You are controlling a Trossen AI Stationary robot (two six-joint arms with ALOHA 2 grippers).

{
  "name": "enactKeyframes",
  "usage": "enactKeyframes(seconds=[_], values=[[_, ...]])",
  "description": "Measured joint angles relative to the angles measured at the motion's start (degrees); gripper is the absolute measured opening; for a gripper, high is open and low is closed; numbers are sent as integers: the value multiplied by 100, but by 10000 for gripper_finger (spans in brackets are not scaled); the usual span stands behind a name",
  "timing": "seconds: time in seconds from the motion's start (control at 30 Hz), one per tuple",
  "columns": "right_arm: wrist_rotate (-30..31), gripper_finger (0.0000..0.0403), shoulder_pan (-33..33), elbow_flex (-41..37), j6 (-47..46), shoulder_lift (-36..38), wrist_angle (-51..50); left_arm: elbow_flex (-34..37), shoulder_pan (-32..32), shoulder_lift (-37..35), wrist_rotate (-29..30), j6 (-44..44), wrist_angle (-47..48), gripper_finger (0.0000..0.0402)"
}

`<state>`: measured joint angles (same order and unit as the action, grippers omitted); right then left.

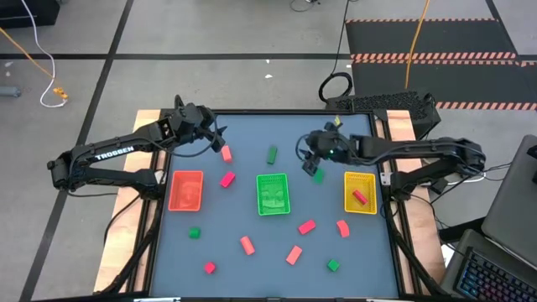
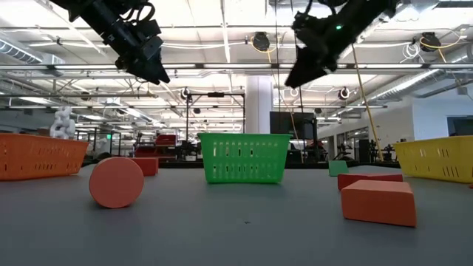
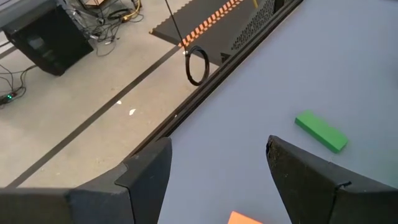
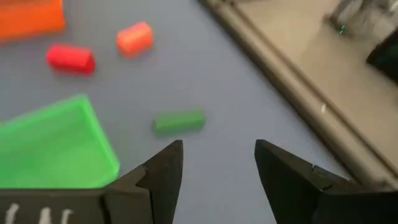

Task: Sort & place blocks by color
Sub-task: Put the orange block into the green bin

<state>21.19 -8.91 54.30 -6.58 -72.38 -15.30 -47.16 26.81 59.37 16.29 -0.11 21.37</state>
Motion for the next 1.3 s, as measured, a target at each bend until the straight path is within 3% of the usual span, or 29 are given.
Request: enactKeyframes(seconds=[0.3, 0.5, 0.67, 0.9, 1.3], values=[[0, 196, -616, 0, 1204, -347, 2362, 0, -23, 601, 1, -359, -193, 264], [-8, 196, -874, -72, 1132, -344, 2500, 0, -4, 1409, 262, -178, -343, 264], [-11, 196, -925, -429, 1259, -351, 2782, 0, -1, 1676, 264, -55, -260, 264], [146, 196, -1151, -518, 1113, -120, 2832, -85, 217, 1679, 340, -2007, -61, 264], [124, 196, -1128, -518, 900, 70, 2869, -91, 259, 2296, 260, -3576, 624, 264]])
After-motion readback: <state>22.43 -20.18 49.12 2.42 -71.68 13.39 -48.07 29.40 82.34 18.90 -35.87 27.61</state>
